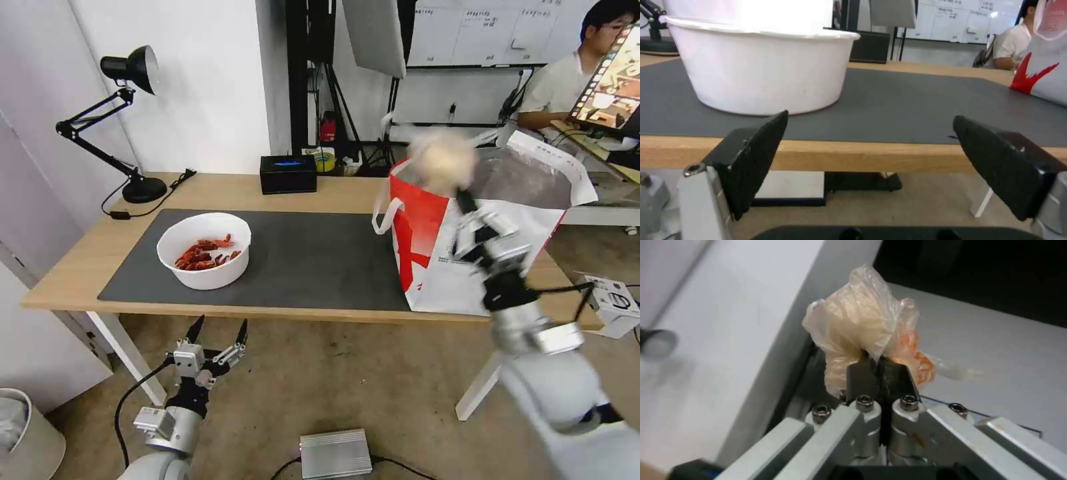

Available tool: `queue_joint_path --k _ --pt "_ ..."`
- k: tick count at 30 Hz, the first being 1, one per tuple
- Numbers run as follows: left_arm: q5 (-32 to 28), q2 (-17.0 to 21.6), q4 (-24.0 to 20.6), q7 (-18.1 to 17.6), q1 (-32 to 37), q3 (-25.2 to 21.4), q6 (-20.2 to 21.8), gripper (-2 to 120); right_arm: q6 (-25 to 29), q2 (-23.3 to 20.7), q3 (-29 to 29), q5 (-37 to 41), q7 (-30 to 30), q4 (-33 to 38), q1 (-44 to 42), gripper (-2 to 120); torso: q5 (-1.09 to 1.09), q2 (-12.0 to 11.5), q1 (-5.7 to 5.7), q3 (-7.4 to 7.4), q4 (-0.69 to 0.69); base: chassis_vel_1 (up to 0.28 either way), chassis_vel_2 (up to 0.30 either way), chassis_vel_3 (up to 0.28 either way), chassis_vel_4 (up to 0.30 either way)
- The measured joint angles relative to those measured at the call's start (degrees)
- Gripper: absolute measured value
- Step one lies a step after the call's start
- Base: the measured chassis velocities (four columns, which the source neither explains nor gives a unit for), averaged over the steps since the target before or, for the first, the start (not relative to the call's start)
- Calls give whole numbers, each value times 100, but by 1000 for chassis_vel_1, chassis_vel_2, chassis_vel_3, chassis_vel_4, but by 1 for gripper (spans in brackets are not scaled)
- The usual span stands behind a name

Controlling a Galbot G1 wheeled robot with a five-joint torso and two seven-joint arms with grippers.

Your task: Pick up the trash from the table and place it into the takeout bag.

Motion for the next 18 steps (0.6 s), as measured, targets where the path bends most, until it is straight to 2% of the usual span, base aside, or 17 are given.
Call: queue_joint_path --k 6,9,10,13,14,16,17,18 --pt "12 3 13 -1 -2 2 0 100 -463 -509 94 652 158 -152 529 0 0 0 0 0 1 0 0 0 0" --pt "14 2 25 -1 -3 2 0 100 -1147 -880 69 1351 339 -172 874 0 -1 0 0 0 1 0 0 0 0" --pt "14 2 25 -1 -3 2 0 100 -1147 -880 69 1351 339 -172 874 0 -1 0 0 0 1 0 0 0 0" --pt "-17 49 26 0 -12 -24 -1 100 -1990 -1227 18 2044 561 -206 1088 0 -1 0 0 0 1 0 0 0 0" --pt "-17 49 26 0 -12 -24 -1 100 -1990 -1227 18 2044 561 -206 1088 0 -1 0 0 0 1 0 0 0 0" --pt "-65 86 21 1 -21 -54 -1 100 -2588 -1444 11 2521 748 -214 1196 0 -1 0 0 0 1 0 0 0 0" --pt "-65 86 21 1 -21 -54 -1 100 -2588 -1444 11 2521 748 -214 1196 0 -1 0 0 0 1 0 0 0 0" --pt "-84 100 18 2 -24 -60 -1 100 -2846 -1537 5 2762 841 -214 1246 0 -1 0 0 0 0 0 0 0 0"
